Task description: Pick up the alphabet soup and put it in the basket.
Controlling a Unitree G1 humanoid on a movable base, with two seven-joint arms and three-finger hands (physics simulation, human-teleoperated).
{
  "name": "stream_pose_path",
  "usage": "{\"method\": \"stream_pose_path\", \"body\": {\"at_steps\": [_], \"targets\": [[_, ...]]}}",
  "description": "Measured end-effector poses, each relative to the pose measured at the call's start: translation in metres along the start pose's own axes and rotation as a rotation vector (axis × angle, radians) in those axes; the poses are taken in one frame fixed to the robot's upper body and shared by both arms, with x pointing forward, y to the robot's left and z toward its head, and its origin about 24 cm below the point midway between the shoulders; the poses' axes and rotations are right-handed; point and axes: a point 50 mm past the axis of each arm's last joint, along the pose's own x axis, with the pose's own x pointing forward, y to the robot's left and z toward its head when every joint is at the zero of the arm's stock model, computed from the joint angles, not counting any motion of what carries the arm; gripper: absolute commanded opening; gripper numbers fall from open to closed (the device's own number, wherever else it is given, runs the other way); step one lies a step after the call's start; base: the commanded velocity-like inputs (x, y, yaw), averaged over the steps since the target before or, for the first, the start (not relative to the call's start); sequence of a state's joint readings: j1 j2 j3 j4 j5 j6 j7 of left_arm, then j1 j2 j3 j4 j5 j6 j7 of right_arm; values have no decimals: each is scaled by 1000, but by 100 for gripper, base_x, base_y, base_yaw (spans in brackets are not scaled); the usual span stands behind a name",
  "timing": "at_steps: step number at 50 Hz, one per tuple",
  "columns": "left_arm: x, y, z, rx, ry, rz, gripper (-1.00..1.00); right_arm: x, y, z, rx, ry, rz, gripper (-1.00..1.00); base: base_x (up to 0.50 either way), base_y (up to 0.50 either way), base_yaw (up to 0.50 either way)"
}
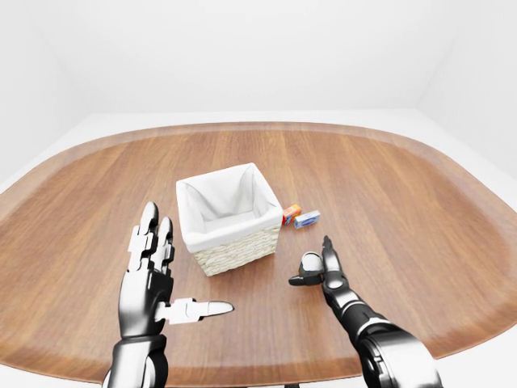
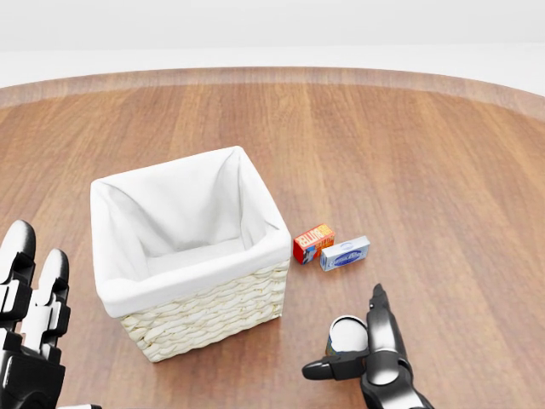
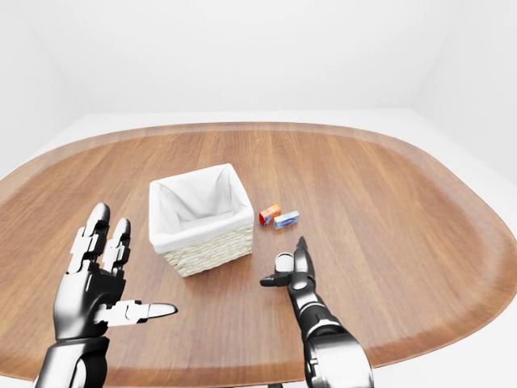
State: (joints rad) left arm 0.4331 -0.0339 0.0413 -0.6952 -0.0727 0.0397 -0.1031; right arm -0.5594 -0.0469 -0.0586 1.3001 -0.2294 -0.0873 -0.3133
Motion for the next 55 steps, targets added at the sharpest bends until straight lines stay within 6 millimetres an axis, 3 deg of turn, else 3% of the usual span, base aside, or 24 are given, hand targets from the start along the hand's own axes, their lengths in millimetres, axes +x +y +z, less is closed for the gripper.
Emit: {"method": "stream_pose_path", "body": {"at_steps": [10,11,12,13,14,55], "targets": [[-1,0,1,-1,-2,0,100,0,0,1,-26,-6,-32,100,0,0,0],[-1,0,1,-1,-3,0,100,0,0,1,-29,-7,-34,1,0,0,0],[-1,0,1,-2,-3,0,100,0,0,1,-30,-7,-36,1,0,0,0],[-1,0,1,-2,-4,0,100,0,0,1,-32,-7,-38,-85,0,0,0],[-1,0,2,-2,-4,0,100,0,0,1,-34,-7,-39,-100,0,0,0],[-4,2,6,-11,-14,2,100,-1,0,-3,-19,13,-17,-100,0,0,0]]}}
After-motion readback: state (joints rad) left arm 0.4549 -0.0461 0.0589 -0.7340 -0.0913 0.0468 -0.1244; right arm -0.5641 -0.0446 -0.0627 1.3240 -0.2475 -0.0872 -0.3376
